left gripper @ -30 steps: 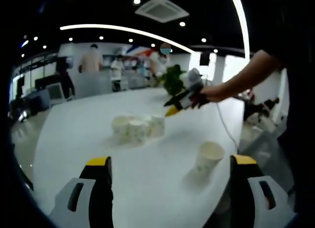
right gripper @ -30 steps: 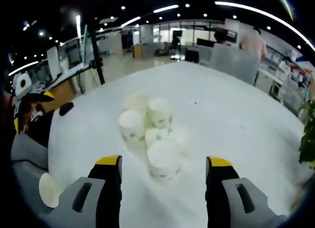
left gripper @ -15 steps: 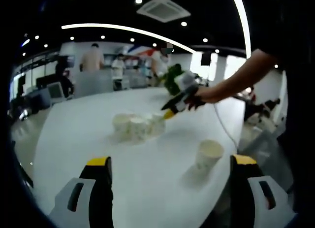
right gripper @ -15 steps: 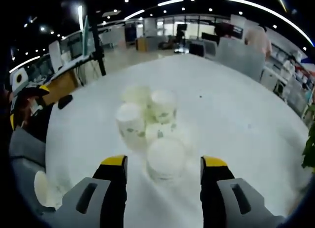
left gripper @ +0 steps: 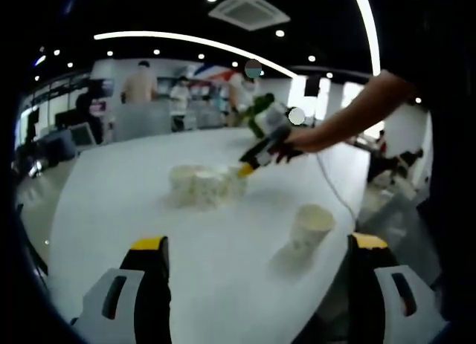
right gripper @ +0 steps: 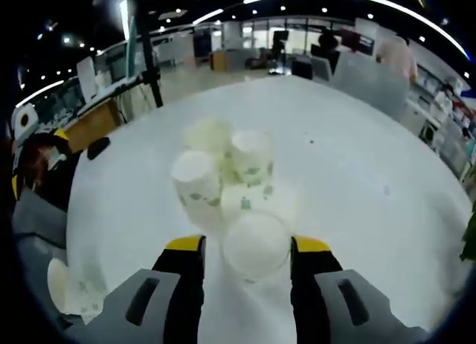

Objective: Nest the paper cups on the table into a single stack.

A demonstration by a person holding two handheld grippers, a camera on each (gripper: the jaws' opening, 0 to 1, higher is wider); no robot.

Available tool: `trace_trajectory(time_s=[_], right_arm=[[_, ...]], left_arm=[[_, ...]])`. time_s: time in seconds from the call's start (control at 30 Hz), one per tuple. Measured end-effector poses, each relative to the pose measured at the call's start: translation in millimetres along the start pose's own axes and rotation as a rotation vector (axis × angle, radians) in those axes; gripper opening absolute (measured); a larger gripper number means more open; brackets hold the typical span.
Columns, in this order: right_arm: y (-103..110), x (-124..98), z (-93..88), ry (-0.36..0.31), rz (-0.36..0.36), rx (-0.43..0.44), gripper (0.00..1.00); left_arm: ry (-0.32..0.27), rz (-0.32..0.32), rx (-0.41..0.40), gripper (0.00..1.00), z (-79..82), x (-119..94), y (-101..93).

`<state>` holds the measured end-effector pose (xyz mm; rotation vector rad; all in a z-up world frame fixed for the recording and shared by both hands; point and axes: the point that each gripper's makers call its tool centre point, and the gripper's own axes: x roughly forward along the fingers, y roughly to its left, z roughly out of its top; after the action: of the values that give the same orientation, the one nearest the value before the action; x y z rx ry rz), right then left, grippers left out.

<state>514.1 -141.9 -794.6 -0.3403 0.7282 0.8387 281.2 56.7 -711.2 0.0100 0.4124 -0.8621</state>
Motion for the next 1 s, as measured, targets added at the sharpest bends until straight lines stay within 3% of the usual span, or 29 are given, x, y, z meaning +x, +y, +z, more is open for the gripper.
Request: trace_trajectory(time_s=[0.57, 1.0], right_arm=[[-7, 0, -10.9, 0.037, 0.019, -0.028, 0.34], [-6, -17, -13.4, 0.035, 0.012, -0.004, 0.34]], left_arm=[[0.019, 0.004, -0.008, 0.98, -3.3, 4, 0.6], [-0.003, -0.007, 0.013, 0.98, 8.7, 5, 0.5]])
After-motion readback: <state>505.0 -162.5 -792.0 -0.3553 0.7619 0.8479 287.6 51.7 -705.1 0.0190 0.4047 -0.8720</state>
